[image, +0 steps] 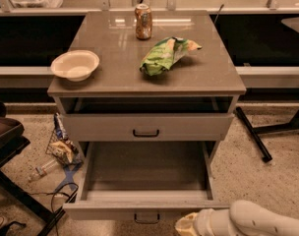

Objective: Close middle drawer

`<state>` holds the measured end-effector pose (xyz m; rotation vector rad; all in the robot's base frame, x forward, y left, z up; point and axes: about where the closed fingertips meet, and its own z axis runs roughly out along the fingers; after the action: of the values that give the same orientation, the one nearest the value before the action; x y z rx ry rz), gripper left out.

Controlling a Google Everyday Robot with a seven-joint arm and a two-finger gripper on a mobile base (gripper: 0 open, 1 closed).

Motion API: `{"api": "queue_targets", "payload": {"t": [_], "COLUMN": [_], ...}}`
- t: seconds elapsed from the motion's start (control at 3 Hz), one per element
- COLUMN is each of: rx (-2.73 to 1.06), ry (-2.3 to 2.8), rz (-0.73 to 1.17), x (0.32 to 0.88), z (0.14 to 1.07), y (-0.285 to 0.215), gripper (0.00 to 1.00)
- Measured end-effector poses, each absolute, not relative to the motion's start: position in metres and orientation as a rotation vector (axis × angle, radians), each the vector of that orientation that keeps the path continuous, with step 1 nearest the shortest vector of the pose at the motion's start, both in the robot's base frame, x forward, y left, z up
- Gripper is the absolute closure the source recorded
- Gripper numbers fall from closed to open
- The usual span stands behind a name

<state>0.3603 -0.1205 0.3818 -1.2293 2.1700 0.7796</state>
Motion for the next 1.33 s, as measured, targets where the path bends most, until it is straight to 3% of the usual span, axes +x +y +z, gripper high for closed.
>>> {"api": "queue_targets", "payload": {"t": [0.33,1.33], "rx": [-1.266,-1.308], "ry": [2.121,2.086], "rz": [0.817,0.843], "x": [0.385,0.424], "z": [0.376,0.367], "y": [-0.087,-0.064], "gripper": [1.00,1.00]}}
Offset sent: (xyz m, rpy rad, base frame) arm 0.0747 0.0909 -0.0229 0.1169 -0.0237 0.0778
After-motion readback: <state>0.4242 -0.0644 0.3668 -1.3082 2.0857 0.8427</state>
